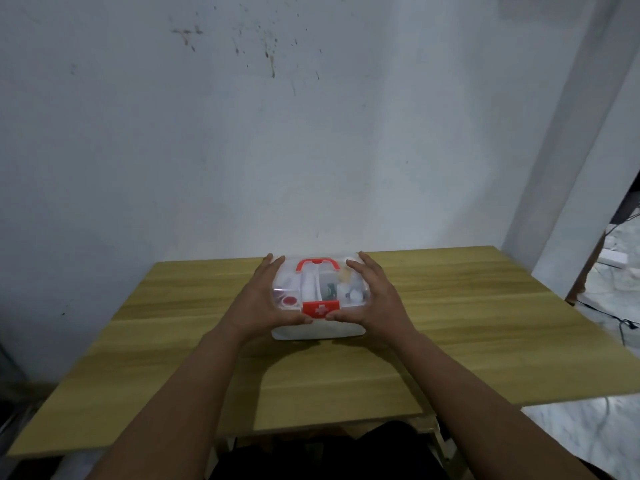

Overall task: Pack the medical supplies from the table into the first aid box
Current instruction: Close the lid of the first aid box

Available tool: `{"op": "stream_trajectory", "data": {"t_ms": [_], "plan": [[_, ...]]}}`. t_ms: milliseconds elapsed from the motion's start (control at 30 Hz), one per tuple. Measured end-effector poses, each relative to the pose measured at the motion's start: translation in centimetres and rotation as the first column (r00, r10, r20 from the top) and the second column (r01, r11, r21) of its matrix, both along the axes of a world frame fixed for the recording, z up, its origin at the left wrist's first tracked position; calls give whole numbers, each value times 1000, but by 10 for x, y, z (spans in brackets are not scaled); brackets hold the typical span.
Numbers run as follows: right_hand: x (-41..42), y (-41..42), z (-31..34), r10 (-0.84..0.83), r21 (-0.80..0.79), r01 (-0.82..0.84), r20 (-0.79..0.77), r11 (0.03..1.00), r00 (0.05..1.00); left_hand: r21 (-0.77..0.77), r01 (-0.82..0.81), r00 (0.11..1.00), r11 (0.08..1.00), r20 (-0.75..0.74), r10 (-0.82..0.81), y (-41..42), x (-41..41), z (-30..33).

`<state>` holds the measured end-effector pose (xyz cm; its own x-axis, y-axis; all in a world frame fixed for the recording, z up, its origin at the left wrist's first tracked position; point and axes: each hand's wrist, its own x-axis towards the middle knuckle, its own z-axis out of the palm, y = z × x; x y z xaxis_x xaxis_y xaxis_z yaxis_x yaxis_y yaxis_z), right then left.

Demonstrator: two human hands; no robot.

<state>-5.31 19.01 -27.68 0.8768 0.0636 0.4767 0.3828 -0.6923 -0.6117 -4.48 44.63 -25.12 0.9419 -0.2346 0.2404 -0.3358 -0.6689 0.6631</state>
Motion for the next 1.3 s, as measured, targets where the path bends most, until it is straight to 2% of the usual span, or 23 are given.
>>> {"op": "stream_trajectory", "data": {"t_ms": [100, 267, 500, 733, 1067, 1167, 1300], "plan": [[12, -5, 2, 28, 20, -28, -21, 999, 999, -8, 4, 1000, 1000, 15, -4, -3, 15, -2], [41, -23, 1, 59, -56, -61, -28, 997, 998, 43, 20, 999, 999, 25, -21, -9, 48, -4], [97, -33, 1, 48, -21, -49, -39, 999, 998, 88, -12, 998, 996, 69, 6, -26, 104, -3], [152, -44, -1, 65, 40, -63, -64, 997, 996, 63, -40, 996, 997, 81, 35, -36, 157, -5], [170, -44, -2, 66, 64, -61, -69, 996, 995, 96, -54, 995, 994, 91, 45, -40, 175, -6], [164, -42, 5, 12, -5, -12, -97, 1000, 995, 163, -80, 996, 983, 55, 71, -41, 171, 2], [153, -32, 26, -101, -222, 65, -158, 973, 982, 401, -156, 987, 903, 38, 153, -49, 159, 20]]}}
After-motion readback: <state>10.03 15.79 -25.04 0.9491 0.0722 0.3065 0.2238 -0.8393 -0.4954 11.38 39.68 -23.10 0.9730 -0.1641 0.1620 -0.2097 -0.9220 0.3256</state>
